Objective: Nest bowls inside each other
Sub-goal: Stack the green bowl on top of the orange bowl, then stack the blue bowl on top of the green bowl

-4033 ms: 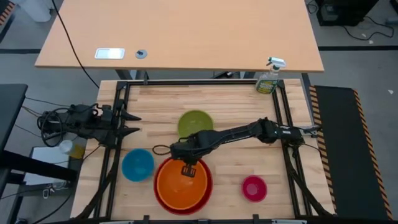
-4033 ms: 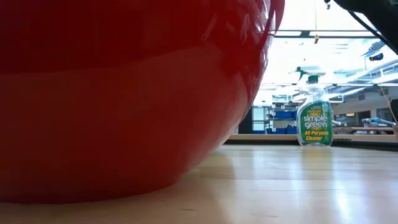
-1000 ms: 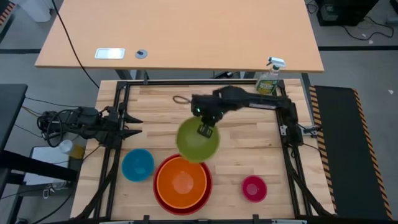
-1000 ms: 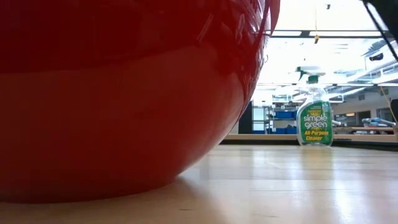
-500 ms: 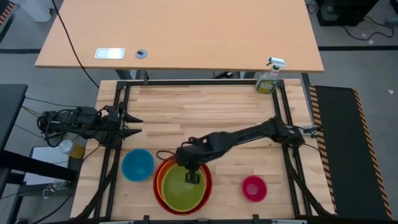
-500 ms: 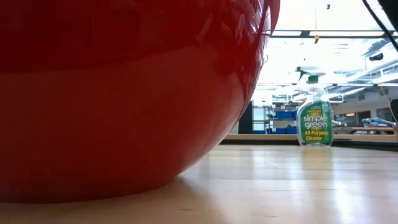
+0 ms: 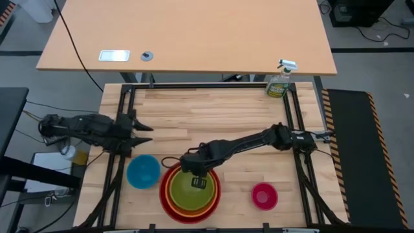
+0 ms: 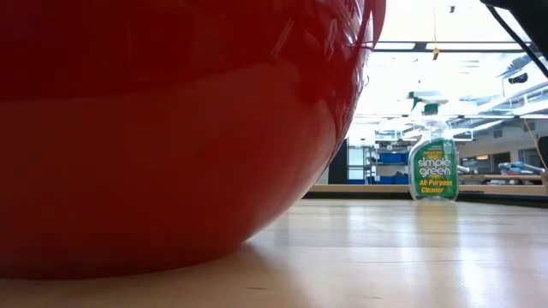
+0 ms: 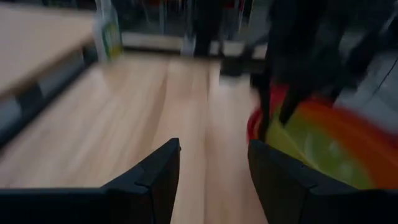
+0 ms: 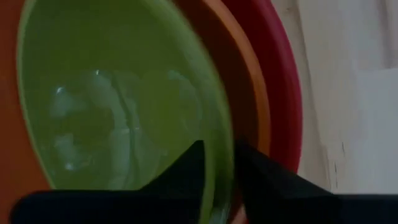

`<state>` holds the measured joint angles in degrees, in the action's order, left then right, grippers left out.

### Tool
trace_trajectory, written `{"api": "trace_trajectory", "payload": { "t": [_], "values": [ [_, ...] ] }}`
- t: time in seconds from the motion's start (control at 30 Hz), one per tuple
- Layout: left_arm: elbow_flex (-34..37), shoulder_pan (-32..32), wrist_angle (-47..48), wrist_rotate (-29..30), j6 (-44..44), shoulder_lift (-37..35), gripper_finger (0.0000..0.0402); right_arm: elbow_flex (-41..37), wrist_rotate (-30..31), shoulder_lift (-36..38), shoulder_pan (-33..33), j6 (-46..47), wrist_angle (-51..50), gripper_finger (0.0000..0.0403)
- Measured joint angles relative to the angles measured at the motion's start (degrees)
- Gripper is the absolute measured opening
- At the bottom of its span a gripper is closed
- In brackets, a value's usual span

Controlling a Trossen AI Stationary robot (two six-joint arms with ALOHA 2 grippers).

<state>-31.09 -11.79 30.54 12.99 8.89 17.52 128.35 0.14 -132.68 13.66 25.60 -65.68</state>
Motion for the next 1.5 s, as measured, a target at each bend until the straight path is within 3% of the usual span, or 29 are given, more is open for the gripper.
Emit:
{"api": "trace_trajectory", "payload": {
  "t": [0.17, 0.27, 0.43, 0.6, 0.73, 0.83, 0.93, 1.1, 1.33, 1.5],
  "values": [
    [-3.1, 0.0, 7.1, -0.7, 0.3, 12.9, 0.0192, 0.0, -3.6, 2.1, -1.4, 4.6, -5.1, 0.0183],
    [-6.8, 0.0, 11.0, -2.3, 1.9, 20.0, 0.0192, 0.1, 2.1, 4.4, -1.2, 6.5, -8.8, 0.0208],
    [-12.3, -0.5, 16.3, -7.3, 4.0, 30.5, 0.0192, 0.2, 18.8, 7.0, 1.6, 7.3, -18.9, 0.0211],
    [-17.2, -1.4, 25.4, -8.6, -1.1, 38.8, 0.0192, 0.2, 19.9, 8.1, 2.4, 7.4, -19.9, 0.0201],
    [-18.4, -3.4, 30.5, -14.4, -4.2, 43.7, 0.0192, -2.6, 19.9, 8.1, 2.7, 7.0, -19.6, 0.0196],
    [-18.3, -6.4, 31.5, -16.4, -5.0, 46.2, 0.0192, -9.1, 19.9, 9.3, 2.7, 6.4, -16.6, 0.0194],
    [-18.3, -9.7, 32.0, -13.2, -5.4, 47.0, 0.0192, -18.8, 19.6, 12.7, 2.7, 5.2, -9.1, 0.0190],
    [-18.2, -13.3, 32.0, -6.6, -7.4, 46.5, 0.0192, -37.3, 20.6, 26.5, 2.6, 9.8, 2.2, 0.0177],
    [-18.2, -12.6, 31.8, -4.4, -9.4, 46.9, 0.0192, -59.9, 21.5, 47.8, 3.0, 14.9, 23.2, 0.0171],
    [-18.2, -10.1, 31.4, -5.4, -10.1, 49.6, 0.0192, -67.5, 24.4, 54.6, 3.7, 14.6, 31.0, 0.0170]
  ]
}}
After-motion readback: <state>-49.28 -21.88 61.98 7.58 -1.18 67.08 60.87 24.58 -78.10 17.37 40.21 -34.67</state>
